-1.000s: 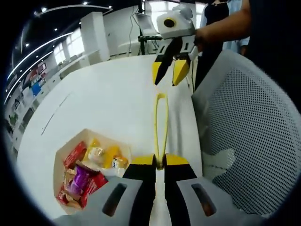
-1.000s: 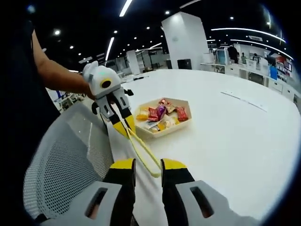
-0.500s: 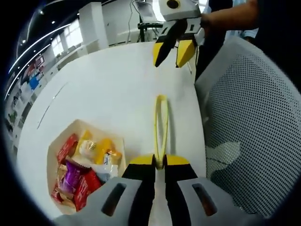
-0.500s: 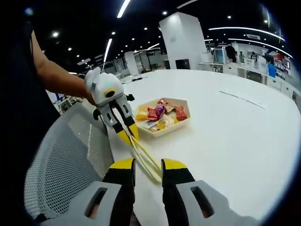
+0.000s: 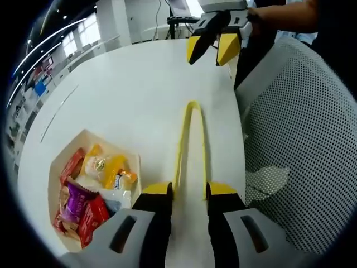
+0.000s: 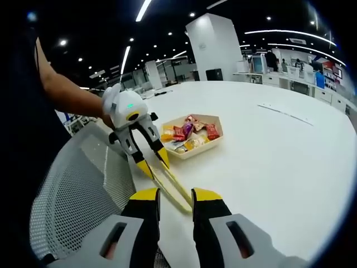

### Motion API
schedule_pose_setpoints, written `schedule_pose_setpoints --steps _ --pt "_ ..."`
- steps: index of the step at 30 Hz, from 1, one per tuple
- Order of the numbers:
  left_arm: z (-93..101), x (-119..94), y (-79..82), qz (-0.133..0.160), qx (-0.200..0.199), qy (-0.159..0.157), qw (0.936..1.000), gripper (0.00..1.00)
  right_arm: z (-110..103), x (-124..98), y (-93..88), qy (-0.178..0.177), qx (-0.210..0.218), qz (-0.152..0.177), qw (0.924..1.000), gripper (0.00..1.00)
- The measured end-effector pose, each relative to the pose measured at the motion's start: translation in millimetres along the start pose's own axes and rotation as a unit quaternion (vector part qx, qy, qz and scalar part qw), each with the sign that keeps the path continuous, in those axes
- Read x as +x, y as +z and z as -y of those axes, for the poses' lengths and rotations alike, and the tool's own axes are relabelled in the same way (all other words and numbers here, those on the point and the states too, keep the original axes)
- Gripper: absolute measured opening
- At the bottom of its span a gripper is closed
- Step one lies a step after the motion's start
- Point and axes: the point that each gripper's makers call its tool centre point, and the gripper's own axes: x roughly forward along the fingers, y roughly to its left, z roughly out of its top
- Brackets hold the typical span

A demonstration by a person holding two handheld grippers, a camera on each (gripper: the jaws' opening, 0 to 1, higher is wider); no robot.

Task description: Place the target food into the container with the food tongs after gripping and lifting it, then release it inside without dropping or visibly crushing the food.

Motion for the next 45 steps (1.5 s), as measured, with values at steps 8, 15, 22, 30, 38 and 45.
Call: schedule_pose_setpoints --steps 8,15,22,30,38,45 --pt "0.1 -6 1.0 -0.004 0.035 0.022 0.9991 0.31 2 -1 0.9 -0.002 0.009 0.001 1.0000 0.23" --pt "-3.8 -23 13.1 0.034 0.011 0.042 0.9985 0.38 1 -1 7.9 -0.003 0.008 0.005 0.9999 0.23" --pt "-23.0 -62 37.2 0.124 -0.030 0.100 0.9867 0.52 7 -5 24.9 -0.011 0.002 0.016 0.9998 0.28" --pt "-53.2 -119 22.9 0.201 -0.143 0.162 0.9556 0.76 22 -8 32.1 -0.055 -0.021 0.025 0.9980 0.48" --pt "-62.7 -155 -37.5 0.211 -0.207 0.212 0.9315 0.87 50 -27 17.3 -0.128 -0.029 0.018 0.9912 0.75" --pt "-59.2 -163 -72.8 0.221 -0.240 0.244 0.9130 0.98 65 -48 -1.1 -0.188 -0.025 0.032 0.9814 0.86"
